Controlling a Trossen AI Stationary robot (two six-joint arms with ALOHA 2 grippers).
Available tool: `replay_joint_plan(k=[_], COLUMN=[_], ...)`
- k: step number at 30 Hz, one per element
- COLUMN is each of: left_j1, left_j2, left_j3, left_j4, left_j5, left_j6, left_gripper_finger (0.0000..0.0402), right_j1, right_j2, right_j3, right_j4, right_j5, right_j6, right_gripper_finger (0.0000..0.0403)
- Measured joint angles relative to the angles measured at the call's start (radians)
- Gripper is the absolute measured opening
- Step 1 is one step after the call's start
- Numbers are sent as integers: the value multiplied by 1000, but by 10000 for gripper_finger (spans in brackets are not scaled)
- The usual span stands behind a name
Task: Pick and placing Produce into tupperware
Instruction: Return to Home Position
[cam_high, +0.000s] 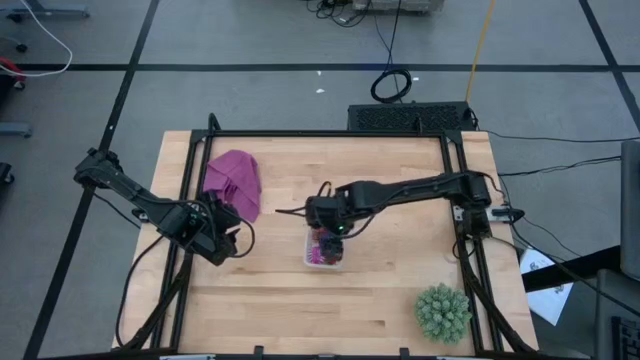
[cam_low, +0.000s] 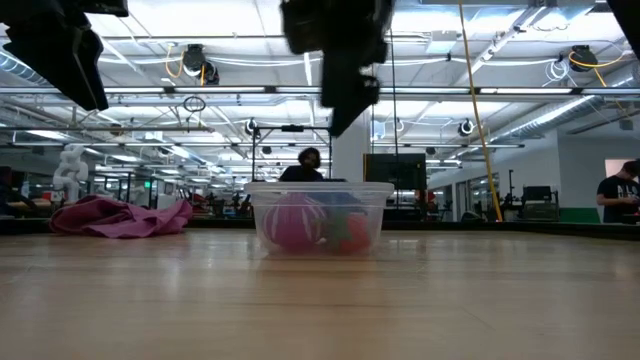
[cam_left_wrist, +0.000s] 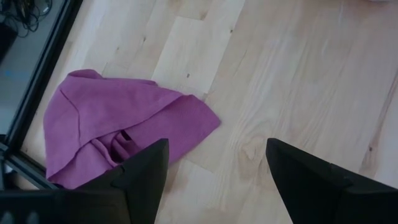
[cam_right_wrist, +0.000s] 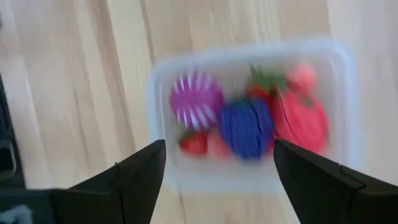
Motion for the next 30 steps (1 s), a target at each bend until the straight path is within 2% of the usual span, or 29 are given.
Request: replay_joint_plan(k=[7,12,19,23,30], left_j1=[-7,-41,-102,-129,-143], left_j2=[-50,-153,-315,-396,-485], left_j3=[0,0,0,0,0], left_j4=[5,30,5,-12,-15], left_j5=[-43,-53,-57,-109,-140], left_j6=[26,14,-23,-49,-16], left_gripper_finger=[273,273,273,273,273], right_j1=[-17,11,26,35,76], right_j2=[-121,-234,-403,-505,-669], right_j3=[-4,-76,-323,-493,-660], right_j4=[-202,-171,-75,35,327], right_j5=[15,81,80,81,78], right_j6=[116,168,284,340,276], right_gripper_finger=[277,265,242,187,41])
